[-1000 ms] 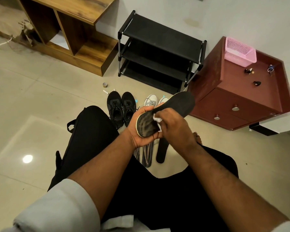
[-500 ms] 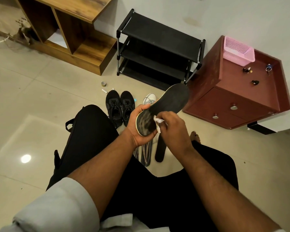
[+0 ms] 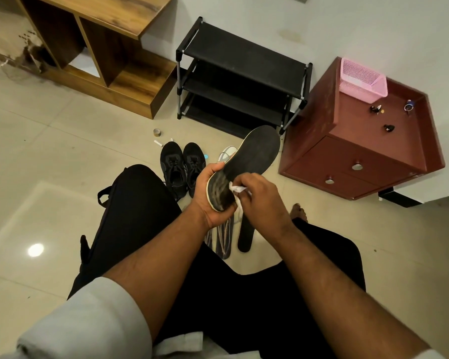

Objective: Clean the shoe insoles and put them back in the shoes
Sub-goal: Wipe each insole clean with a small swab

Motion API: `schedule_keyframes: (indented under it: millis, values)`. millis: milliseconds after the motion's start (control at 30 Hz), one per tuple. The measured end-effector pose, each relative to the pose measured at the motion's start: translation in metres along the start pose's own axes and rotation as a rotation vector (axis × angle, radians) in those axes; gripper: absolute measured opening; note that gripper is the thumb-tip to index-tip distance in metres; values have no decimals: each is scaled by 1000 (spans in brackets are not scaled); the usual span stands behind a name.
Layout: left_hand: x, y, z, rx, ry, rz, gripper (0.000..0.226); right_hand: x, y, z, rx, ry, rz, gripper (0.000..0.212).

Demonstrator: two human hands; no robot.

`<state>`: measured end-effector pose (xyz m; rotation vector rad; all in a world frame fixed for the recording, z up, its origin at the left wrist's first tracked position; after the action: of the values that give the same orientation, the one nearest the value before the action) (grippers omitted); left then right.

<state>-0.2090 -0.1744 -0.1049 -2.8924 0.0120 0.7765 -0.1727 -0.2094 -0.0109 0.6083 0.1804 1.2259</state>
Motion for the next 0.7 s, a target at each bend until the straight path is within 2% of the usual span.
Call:
schedule_keyframes:
  millis: [100, 267, 367, 533, 700]
  values:
    - [0, -3, -1, -3, -5, -10, 45, -6, 24, -9, 50, 15, 72, 10]
    - [-1, -14, -3, -48, 8, -75, 31, -8, 53, -14, 33, 46, 241, 13]
    - [-1, -6, -2, -34, 13, -31, 41, 4, 39, -2, -42, 27, 214, 11]
    - [1, -5, 1, -48, 8, -46, 42, 2, 27, 0, -15, 0, 120, 12]
    - [5, -17, 0, -125, 45, -115, 35, -13, 60, -15, 22, 48, 263, 18]
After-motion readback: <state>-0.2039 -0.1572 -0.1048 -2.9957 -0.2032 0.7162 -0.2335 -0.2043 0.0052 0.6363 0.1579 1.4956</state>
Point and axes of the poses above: each hand's wrist, its own x-axis towards the middle knuckle, its own z-axis out of the back of the hand, y = z × x, the point moved 10 cm from there along x, towards the middle knuckle, and after that the axes turned 12 degrees about z, right-handed, at the moved point
